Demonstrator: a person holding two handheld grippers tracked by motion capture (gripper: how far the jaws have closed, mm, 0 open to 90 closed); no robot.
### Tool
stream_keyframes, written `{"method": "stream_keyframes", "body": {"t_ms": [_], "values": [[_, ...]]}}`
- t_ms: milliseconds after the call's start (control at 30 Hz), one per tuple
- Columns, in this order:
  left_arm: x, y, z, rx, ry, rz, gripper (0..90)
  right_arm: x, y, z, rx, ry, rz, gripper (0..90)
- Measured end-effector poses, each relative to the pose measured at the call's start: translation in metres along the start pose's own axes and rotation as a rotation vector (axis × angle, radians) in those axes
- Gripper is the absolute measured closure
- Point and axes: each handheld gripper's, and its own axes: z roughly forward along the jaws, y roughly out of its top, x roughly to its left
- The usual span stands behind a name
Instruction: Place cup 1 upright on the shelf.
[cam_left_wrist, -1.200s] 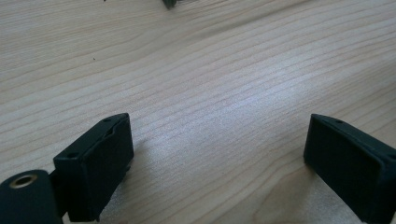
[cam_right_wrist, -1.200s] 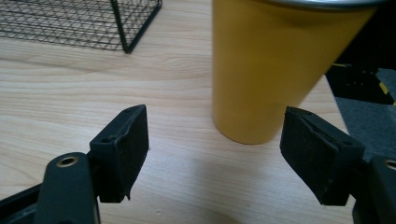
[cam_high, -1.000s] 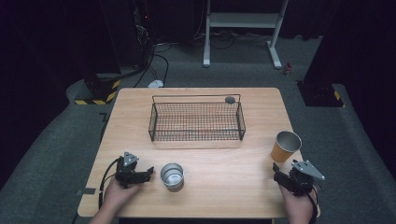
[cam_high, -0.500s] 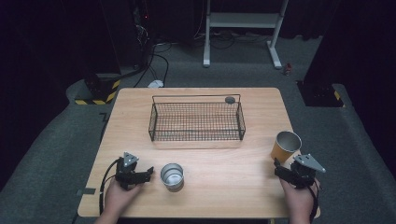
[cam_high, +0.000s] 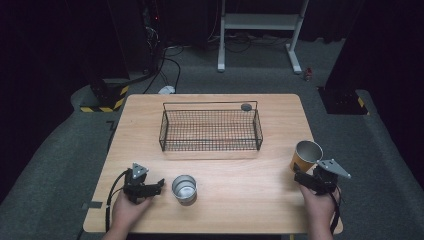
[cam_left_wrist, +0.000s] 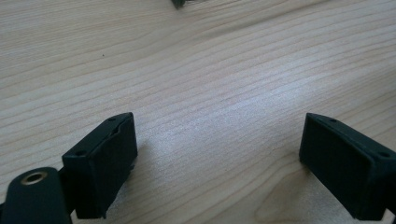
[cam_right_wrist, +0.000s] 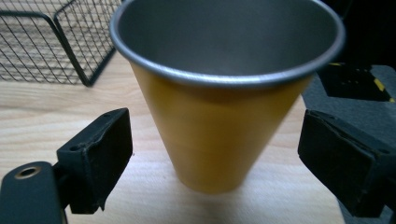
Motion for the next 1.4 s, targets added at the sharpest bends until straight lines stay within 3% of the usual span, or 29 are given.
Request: {"method": "stream_keyframes", "body": {"t_ms": [433, 500, 600, 967, 1400], "values": [[0.0, 0.0, -0.001, -0.004, 0.007, -0.004, 13.4, 0.002, 0.014, 0.015, -0.032, -0.022, -0.017, 10.1], [0.0, 0.0, -0.001, -0.004, 0.008, -0.003, 13.6, 0.0, 0.015, 0.017, -0.043, -0.004, 0.0, 10.2], [0.0, 0.0, -0.001, -0.008, 0.008, -0.003, 14.2, -0.001, 0.017, 0.018, -0.043, -0.012, 0.002, 10.2], [0.0, -0.001, -0.001, -0.009, 0.009, -0.006, 14.8, 0.001, 0.022, 0.02, -0.052, -0.014, -0.002, 13.8], [-0.001, -0.001, -0.001, -0.01, 0.008, -0.008, 15.0, 0.014, 0.025, 0.013, -0.055, 0.009, -0.019, 13.9]]}}
